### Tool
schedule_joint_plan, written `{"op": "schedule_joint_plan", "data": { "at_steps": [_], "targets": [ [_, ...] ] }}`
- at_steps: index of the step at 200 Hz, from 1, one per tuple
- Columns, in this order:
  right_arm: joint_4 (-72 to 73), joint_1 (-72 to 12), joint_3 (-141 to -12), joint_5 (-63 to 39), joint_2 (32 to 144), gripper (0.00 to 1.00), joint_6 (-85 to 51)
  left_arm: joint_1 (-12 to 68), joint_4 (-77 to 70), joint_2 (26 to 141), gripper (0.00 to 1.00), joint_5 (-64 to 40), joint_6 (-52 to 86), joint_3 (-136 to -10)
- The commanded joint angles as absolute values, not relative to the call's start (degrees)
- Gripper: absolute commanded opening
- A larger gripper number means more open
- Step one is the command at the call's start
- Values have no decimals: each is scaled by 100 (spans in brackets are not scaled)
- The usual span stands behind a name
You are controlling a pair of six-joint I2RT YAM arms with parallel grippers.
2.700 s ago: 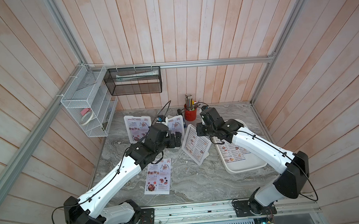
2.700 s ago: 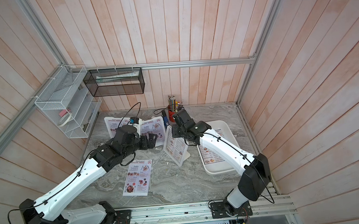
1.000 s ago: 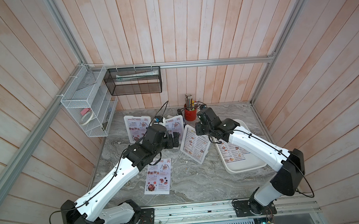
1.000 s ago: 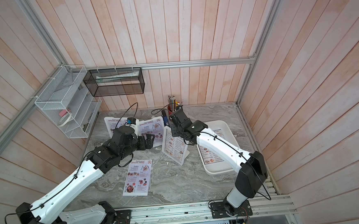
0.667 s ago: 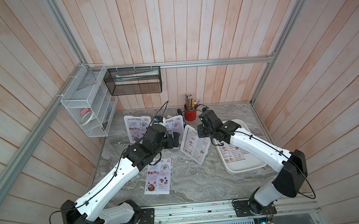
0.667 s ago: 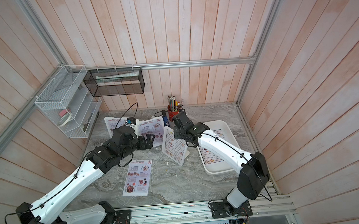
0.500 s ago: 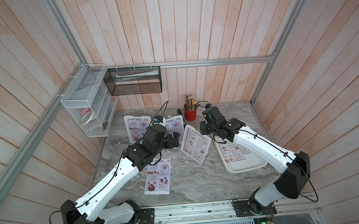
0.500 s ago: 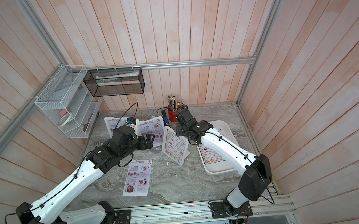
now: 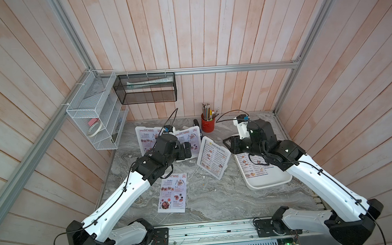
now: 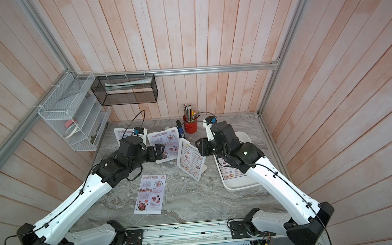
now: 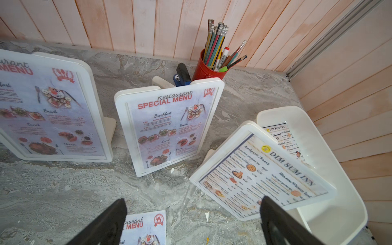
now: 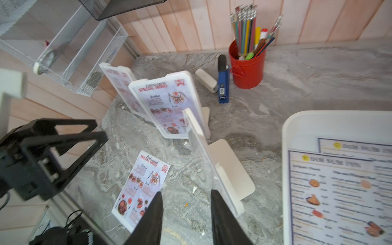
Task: Replace the menus in the menu holders
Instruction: Insert the menu into the menu holder, then move the menu holder to the center of the board.
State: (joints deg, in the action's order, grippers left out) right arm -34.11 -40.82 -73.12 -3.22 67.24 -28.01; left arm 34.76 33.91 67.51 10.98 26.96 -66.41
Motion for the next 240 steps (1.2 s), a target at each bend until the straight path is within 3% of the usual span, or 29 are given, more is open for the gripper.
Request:
{"op": "schedule_joint_plan", "data": {
  "at_steps": [1, 29, 82, 136, 240],
  "targets": [
    [-2504, -4611, -6511, -936, 6979, 38, -3343, 3262, 3629, 6779, 100, 1319, 2578, -6571],
    [-1216, -5113, -5655, -426, 7405, 41, -3640, 2877, 3883, 6643, 100, 1467, 2551, -6479],
    [-47, -5055, -5082, 1079, 8428, 43, -3735, 2597, 3899, 6217, 100, 1145, 2827, -5879],
    [-144, -4753, -5083, 2194, 8953, 44, -4157, 2595, 3954, 6045, 100, 1143, 2898, -5678],
    [575, -3580, -4953, 1202, 9170, 45, -2884, 2602, 3919, 6152, 100, 1046, 2927, -5806]
  ]
}}
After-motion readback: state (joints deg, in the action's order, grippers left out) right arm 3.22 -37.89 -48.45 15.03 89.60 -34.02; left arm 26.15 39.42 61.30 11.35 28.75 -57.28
